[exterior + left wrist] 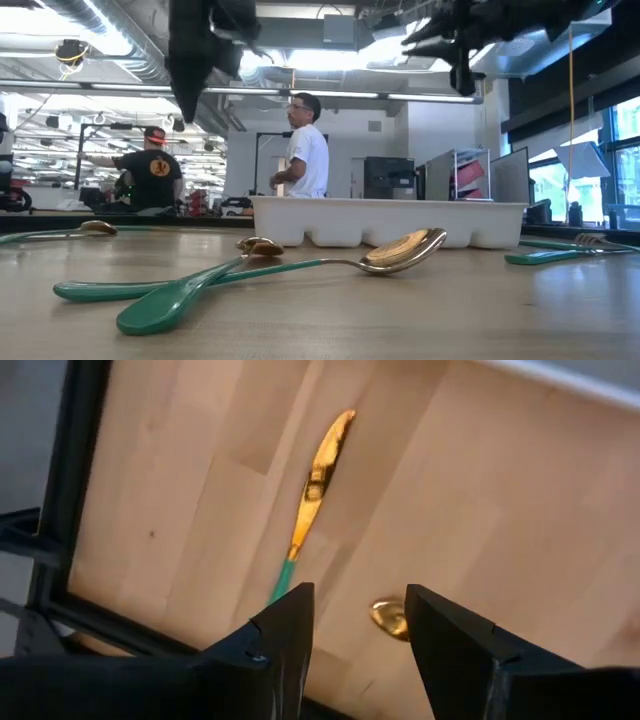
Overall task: Sort silverware
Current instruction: Put the top left knife into the silverware organizer
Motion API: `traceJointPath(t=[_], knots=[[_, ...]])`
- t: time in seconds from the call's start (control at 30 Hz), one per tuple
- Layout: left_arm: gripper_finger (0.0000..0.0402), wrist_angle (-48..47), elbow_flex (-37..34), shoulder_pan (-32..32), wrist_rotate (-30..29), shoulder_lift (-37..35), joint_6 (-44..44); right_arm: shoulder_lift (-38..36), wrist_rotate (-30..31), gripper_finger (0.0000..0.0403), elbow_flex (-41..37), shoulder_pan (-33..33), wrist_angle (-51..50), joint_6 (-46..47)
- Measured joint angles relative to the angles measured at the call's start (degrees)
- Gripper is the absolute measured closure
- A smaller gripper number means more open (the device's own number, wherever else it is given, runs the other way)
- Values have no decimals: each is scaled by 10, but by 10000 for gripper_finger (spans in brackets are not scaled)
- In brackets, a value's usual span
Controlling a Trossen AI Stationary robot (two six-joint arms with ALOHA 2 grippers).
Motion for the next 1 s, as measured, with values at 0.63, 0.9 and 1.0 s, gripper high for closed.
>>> traceJointPath(t=[0.63,0.9,1.0], knots=[[249,78,-166,77,0,88,87,-47,1,343,0,0,-7,-42],[249,219,-225,110,-1,88,99,-46,6,343,0,0,-7,-47],[249,231,-233,110,-1,87,126,-46,6,343,0,0,-7,-48]])
